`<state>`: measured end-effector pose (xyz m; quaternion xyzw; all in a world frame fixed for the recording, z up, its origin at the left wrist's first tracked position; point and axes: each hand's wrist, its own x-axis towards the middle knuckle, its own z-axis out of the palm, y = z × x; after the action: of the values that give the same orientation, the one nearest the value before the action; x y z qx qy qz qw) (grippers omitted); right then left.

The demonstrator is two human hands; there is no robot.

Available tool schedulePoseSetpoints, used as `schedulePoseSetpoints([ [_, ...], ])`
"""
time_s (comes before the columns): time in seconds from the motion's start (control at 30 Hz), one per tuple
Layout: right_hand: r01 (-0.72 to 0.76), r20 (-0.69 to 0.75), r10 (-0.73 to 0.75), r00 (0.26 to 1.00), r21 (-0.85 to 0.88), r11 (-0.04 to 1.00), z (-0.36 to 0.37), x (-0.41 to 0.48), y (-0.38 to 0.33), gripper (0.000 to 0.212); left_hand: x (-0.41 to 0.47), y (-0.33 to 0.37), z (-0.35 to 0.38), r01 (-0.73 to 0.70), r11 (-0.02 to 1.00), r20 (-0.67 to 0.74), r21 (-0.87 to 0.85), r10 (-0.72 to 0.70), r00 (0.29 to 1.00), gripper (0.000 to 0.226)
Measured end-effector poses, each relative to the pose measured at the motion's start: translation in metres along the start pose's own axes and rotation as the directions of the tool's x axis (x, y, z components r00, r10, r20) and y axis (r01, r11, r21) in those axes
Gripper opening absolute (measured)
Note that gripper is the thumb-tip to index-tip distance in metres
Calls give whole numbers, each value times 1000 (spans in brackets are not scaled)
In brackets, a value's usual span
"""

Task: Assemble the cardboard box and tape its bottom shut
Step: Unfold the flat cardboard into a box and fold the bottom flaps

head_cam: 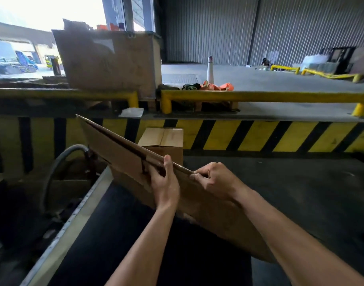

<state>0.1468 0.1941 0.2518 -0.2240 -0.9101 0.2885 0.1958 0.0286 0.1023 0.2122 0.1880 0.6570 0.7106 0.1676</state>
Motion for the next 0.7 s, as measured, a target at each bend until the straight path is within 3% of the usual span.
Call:
schedulePoseSetpoints([
  [0.1, -50, -27, 52, 998, 68, 996, -8, 5, -5, 21, 8, 14, -1, -28, 994, 36, 110, 24, 999, 87],
  [0.3, -168, 29, 166, 986, 249, 954, -19, 12, -11, 31, 11, 25, -3, 3, 987, 139, 161, -25, 990, 110],
  [0.37, -181, 19, 183, 983, 275, 944, -19, 16, -10, 33, 9, 28, -6, 15, 986, 135, 167, -38, 990, 103],
  [0.43, -204, -28, 220, 975, 271, 941, -20, 23, -7, 30, 13, 31, -7, 34, 978, 128, 205, -61, 990, 99],
  [0.57, -232, -114, 263, 958, 229, 945, -21, 35, -4, 24, 23, 40, -9, 156, 936, 153, 316, -213, 965, 116],
  [0.7, -194, -121, 212, 970, 146, 970, -19, 39, -7, 24, 27, 43, -12, 171, 944, 94, 281, -205, 974, 107],
])
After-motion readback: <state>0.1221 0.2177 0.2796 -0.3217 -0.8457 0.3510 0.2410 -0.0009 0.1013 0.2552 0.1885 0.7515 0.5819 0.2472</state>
